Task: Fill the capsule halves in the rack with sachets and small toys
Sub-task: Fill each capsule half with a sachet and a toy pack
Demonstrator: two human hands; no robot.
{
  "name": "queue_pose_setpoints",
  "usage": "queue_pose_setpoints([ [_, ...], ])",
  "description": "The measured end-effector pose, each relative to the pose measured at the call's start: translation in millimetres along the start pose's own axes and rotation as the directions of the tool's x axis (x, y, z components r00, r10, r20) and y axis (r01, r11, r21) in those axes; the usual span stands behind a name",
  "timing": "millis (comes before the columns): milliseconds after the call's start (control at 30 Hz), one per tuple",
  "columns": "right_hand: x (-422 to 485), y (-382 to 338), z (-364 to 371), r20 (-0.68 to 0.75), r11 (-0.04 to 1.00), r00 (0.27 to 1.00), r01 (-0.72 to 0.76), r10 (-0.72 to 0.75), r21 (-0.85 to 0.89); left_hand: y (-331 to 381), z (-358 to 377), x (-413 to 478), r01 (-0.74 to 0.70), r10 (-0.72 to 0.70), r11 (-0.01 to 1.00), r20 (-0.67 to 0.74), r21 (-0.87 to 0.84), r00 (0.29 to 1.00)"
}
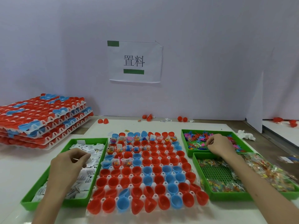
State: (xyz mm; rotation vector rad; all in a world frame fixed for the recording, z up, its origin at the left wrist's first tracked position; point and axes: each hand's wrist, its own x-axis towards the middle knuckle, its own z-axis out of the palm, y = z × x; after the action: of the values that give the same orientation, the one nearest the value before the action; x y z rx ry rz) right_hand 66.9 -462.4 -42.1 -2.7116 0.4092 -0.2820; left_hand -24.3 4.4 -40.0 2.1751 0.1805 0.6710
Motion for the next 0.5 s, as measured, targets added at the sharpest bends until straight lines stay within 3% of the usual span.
queue_pose_setpoints([
  [167, 5, -3, -1, 0.047, 1.0, 0.999, 0.017, -0.016, -0.01, 10, -7, -4, -0.036, 0.027, 0.998, -0.15, -0.059, 0.988],
  [267, 6, -6, 1, 0.028, 1.0, 1.0, 0.015, -0.015, -0.01, 27, -9, -13, -0.1, 0.042, 0.973, -0.265, -0.209, 0.963],
  [367, 5, -8, 4, -0.056, 1.0, 0.998, -0.003, 0.002, -0.021, 61, -7, -20, -0.211, 0.078, 0.899, -0.336, -0.382, 0.939],
  [500, 4, -11, 4, -0.107, 0.999, 0.994, 0.032, -0.032, -0.004, 111, -1, -40, -0.283, 0.12, 0.787, -0.314, -0.549, 0.942],
])
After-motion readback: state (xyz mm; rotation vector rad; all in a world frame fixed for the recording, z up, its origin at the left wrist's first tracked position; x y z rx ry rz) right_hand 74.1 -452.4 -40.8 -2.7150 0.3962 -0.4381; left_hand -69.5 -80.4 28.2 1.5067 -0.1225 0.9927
